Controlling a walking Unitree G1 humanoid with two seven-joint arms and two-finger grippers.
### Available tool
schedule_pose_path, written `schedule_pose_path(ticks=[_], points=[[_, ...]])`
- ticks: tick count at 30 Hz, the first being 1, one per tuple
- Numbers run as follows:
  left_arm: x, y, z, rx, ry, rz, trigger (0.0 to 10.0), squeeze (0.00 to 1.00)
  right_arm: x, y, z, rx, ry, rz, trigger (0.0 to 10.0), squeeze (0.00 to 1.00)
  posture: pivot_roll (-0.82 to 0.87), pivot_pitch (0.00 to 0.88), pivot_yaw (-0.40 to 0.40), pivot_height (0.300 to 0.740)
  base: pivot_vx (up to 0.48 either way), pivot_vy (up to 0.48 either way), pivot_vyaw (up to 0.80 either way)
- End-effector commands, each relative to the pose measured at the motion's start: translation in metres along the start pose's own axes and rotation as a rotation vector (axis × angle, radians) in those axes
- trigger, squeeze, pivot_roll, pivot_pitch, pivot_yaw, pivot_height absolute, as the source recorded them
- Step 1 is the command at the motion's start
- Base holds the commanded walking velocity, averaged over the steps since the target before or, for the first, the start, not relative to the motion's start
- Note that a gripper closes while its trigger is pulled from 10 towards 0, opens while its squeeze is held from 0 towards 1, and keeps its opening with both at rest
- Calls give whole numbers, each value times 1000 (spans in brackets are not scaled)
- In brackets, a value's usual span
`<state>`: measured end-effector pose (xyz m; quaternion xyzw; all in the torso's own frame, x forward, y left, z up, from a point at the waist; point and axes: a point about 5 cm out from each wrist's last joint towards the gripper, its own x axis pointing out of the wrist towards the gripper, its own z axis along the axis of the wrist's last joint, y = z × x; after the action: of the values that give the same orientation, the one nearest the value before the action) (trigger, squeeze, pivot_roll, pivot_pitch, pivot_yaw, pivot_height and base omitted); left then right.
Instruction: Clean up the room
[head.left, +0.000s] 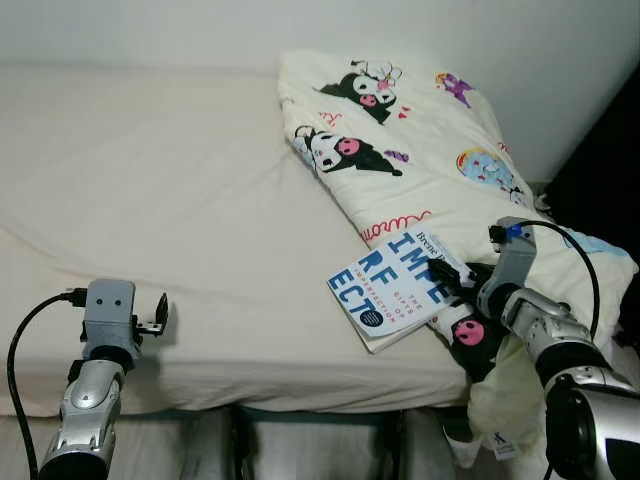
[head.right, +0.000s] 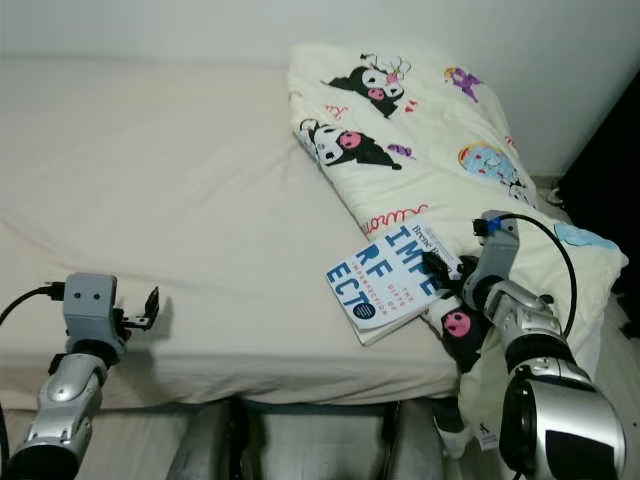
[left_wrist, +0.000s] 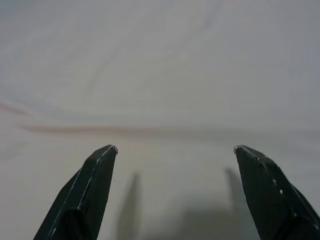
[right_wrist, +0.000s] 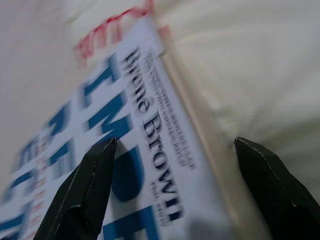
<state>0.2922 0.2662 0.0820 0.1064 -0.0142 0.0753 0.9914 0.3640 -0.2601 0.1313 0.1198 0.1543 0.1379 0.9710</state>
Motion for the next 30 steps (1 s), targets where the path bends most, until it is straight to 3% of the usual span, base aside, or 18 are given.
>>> schedule_pose_path(ticks=[1,4,7,12,13,14,15,25,28,30], points=[[-6,1,-5,25,27,-18,10000,0,-2,3,-16,40,84,87,10000,0,107,275,-47,530,0,0,0],[-8,-1,-6,24,33,-23,10000,0,-5,6,-28,36,167,173,10000,0,104,273,-49,530,0,0,0],[-11,-4,-9,20,44,-29,10000,0,-8,4,-31,39,191,173,10000,0,101,272,-49,530,0,0,0],[-12,-8,-11,13,58,-37,10000,0,-10,-4,-26,77,131,106,10000,0,92,259,-44,530,0,0,0],[-12,-9,-11,11,59,-41,10000,0,-11,-6,-24,97,103,87,6118,0,92,255,-43,530,0,0,0],[-12,-9,-11,11,59,-41,10000,0,-11,-6,-24,97,103,87,6118,0,92,255,-43,530,0,0,0],[-11,-11,-10,4,56,-43,10000,0,-12,-8,-20,119,67,78,0,0,92,250,-43,530,0,0,0],[4,-13,8,-43,4,-31,10000,0,-16,-10,4,141,-95,136,0,0,79,212,-43,530,0,0,0],[17,-14,23,-72,-36,-23,10000,0,-18,-7,14,123,-142,199,0,0,67,183,-42,530,0,0,0],[34,-18,48,-133,-105,-27,10000,0,-22,-6,20,101,-185,246,0,0,53,156,-37,530,0,0,0]])
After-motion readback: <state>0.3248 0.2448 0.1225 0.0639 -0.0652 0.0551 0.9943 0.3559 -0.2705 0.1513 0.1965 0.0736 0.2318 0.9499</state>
